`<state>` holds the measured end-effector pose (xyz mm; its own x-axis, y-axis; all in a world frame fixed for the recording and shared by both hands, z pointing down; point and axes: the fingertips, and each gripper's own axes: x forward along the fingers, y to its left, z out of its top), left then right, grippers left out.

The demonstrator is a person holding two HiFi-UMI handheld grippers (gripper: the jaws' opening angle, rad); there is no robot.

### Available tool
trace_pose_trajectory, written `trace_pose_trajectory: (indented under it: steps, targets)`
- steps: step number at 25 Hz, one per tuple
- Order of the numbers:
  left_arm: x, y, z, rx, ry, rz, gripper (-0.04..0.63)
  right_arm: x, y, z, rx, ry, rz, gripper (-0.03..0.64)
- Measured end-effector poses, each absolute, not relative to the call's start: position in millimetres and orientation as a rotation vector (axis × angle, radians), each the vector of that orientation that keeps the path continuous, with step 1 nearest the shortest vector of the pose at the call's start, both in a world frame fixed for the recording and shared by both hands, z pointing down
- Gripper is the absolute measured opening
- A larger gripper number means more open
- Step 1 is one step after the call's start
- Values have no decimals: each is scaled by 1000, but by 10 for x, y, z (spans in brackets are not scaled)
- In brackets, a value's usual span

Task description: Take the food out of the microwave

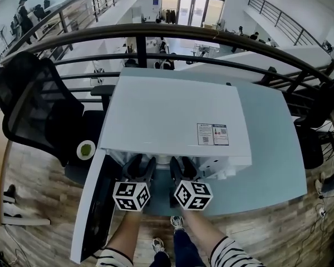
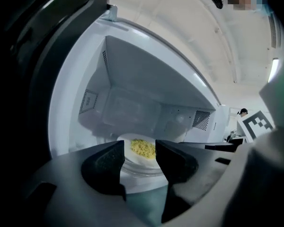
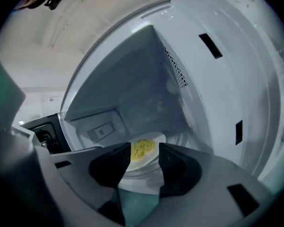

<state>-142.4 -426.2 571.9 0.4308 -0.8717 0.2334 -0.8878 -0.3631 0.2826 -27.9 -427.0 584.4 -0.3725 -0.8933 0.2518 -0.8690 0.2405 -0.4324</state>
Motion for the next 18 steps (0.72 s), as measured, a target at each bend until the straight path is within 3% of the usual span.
trace_pose_trajectory:
  steps: [18]
  targets:
    - [-1312, -4529, 5985, 2198, -1459, 244, 228, -283, -4563, 6058, -1947, 2484, -890, 188]
